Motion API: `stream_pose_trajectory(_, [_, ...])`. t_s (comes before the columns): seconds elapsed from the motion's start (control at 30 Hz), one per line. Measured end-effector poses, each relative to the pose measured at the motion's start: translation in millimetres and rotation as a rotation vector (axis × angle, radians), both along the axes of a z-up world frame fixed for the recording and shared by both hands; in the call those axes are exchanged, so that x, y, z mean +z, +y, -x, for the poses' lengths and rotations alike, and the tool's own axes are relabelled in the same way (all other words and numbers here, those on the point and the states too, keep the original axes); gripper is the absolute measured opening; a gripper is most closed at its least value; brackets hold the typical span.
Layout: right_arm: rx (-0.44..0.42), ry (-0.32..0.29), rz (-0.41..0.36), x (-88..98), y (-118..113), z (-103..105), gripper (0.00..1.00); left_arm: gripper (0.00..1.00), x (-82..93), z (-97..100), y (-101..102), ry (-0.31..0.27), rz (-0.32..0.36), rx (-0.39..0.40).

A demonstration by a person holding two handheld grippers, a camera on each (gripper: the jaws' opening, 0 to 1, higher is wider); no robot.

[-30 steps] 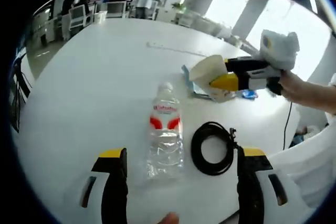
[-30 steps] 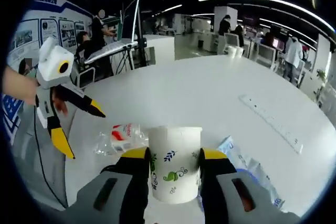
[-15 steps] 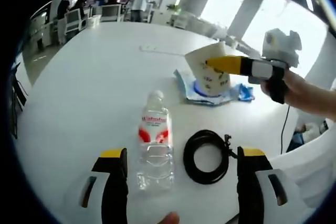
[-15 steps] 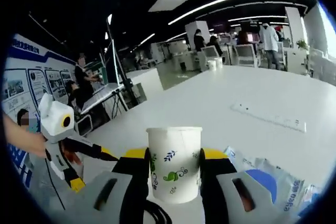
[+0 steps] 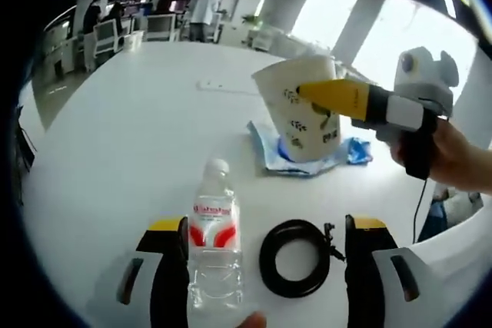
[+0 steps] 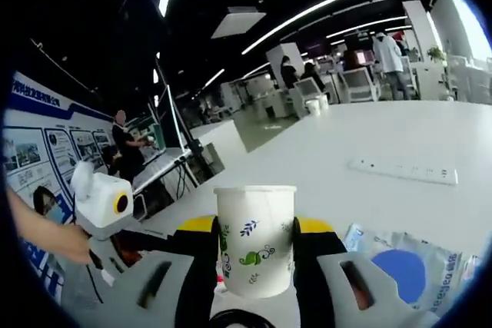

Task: Arrange the tabletop items into an orderly group along one side of the table until the central work area is clear of visible clutter.

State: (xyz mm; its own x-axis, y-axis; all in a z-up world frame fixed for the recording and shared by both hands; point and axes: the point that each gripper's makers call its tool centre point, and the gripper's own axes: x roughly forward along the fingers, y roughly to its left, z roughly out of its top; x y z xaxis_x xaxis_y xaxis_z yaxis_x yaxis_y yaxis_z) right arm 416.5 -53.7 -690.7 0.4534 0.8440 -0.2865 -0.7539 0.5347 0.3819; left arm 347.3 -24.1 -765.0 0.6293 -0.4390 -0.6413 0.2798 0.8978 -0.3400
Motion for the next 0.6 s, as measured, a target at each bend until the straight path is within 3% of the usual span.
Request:
stream_pose_trajectory(0.13, [0.007, 0.009, -0.017, 2.8, 3.3, 5.1, 0.35, 0.78, 5.5, -9.9, -7.4, -0.005, 0.036, 0.019])
stream_pose_trajectory(0.6, [0.026, 0.008, -0.030, 7.7, 3.2, 14.8, 0.35, 0.73, 18.5, -26.2, -20.2, -0.074, 0.028, -0.002])
